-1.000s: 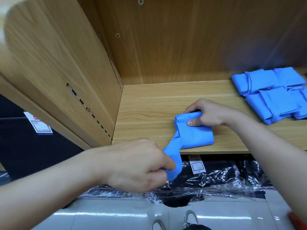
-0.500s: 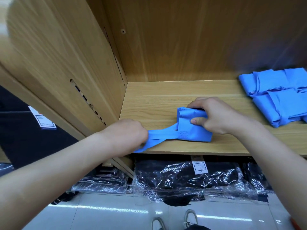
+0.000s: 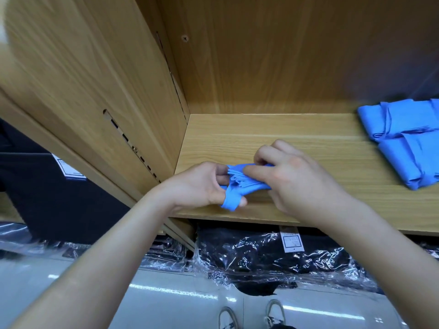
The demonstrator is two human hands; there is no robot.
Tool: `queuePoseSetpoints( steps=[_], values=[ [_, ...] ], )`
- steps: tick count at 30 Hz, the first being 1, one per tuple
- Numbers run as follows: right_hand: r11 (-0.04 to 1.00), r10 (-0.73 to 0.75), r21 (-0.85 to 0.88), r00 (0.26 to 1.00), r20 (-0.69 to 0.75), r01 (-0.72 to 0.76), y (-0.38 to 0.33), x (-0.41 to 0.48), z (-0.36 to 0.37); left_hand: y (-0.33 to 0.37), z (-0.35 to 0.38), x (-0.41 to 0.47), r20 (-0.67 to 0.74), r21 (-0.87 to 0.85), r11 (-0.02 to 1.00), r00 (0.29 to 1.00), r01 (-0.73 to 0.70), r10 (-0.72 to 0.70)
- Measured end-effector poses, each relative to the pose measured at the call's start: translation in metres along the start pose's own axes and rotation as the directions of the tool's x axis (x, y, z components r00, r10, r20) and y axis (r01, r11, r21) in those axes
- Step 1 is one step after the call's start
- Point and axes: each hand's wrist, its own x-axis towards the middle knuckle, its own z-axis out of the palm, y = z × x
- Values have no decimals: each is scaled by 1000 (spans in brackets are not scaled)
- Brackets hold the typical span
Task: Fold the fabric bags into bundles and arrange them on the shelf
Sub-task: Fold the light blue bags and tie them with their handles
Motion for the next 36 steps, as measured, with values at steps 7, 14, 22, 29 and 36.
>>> queuePoseSetpoints(
  steps=[7,14,22,29,36],
  values=[
    [992,-44,-123,969,-242,14,-17,-19,26,-9,9,-4,-93,-485,875,994,0,-51],
    [993,-93,-88,978,-187,78,-14,-26,37,-7,22,-2,-118,-347,933,982,97,-145],
    [889,233,392,971,57,-236,-8,-10,25,11,32,9,-308,265,947,947,180,-94],
    [921,59,388,996,-59,-32,1,-18,36,5,36,5,-258,58,988,958,140,-121],
    [877,237,455,962,-132,-154,27,-23,34,5,29,-11,-39,-28,999,999,-16,15]
  ],
)
